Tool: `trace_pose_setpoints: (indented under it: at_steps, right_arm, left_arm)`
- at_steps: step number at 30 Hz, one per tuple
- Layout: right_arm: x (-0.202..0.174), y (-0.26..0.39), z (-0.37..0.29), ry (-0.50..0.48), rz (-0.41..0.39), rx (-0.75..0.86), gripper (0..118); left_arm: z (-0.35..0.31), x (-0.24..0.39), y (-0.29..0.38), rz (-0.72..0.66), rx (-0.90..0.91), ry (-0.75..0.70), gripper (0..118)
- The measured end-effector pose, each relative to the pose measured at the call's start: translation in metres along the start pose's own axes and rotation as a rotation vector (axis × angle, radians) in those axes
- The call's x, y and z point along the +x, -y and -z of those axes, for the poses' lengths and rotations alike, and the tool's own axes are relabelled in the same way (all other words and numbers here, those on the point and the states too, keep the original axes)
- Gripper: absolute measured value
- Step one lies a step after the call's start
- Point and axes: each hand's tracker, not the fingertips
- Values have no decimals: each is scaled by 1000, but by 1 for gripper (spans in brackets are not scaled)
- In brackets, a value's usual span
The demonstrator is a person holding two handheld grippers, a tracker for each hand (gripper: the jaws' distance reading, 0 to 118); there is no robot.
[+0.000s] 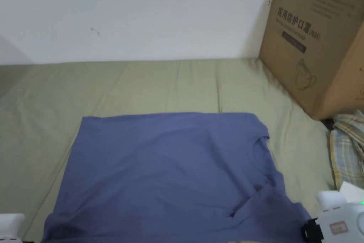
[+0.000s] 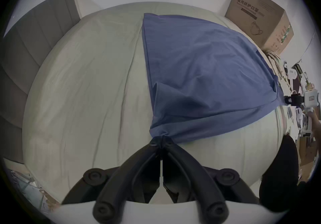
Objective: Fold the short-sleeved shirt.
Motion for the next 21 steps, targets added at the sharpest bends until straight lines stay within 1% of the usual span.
trace_pose_setpoints:
  at_steps: [3, 6, 7, 8, 9, 10, 11, 12, 13, 15, 18, 19, 20, 21]
  right_arm:
    - [-1, 8, -1, -2, -7, 5, 0]
    - [-2, 10, 4, -20, 25, 25, 3]
    - [-3, 11, 5, -11, 43, 38, 13]
    - [-3, 11, 6, 11, 61, 50, 35]
    - [-3, 11, 6, 29, 86, 56, 68]
    - [-4, 12, 6, 29, 111, 59, 109]
    - [-5, 14, 4, 9, 129, 67, 118]
    - [-14, 15, -9, -41, 150, 118, 113]
    - [-18, 15, -15, -51, 151, 132, 112]
    - [-31, 16, -27, -22, 117, 144, 112]
    - [-41, 12, -36, 57, 15, 205, 112]
    - [-47, 10, -42, 59, -6, 196, 105]
    - [-50, 10, -45, 34, -4, 199, 83]
    - [-54, 11, -50, 14, -17, 226, 38]
  left_arm:
    - [-7, -2, 9, -2, 16, 15, 0]
    - [-14, 4, 10, -17, 41, 42, 0]
    - [-17, 6, 11, -18, 50, 40, 14]
    - [-19, 8, 11, -12, 54, 25, 37]
    - [-20, 10, 11, -2, 61, -1, 71]
    - [-21, 13, 12, 13, 70, -30, 111]
    - [-25, 15, 14, 10, 91, -35, 118]
    - [-33, 19, 13, 9, 186, -10, 118]
    - [-37, 20, 14, -23, 155, -30, 118]
    - [-45, 23, 14, -56, 173, 2, 118]
    - [-54, 33, 13, -53, 184, -8, 117]
    - [-56, 34, 11, -53, 161, -10, 109]
    - [-57, 35, 9, -50, 125, -5, 88]
    - [-59, 37, 8, -51, 129, -5, 46]
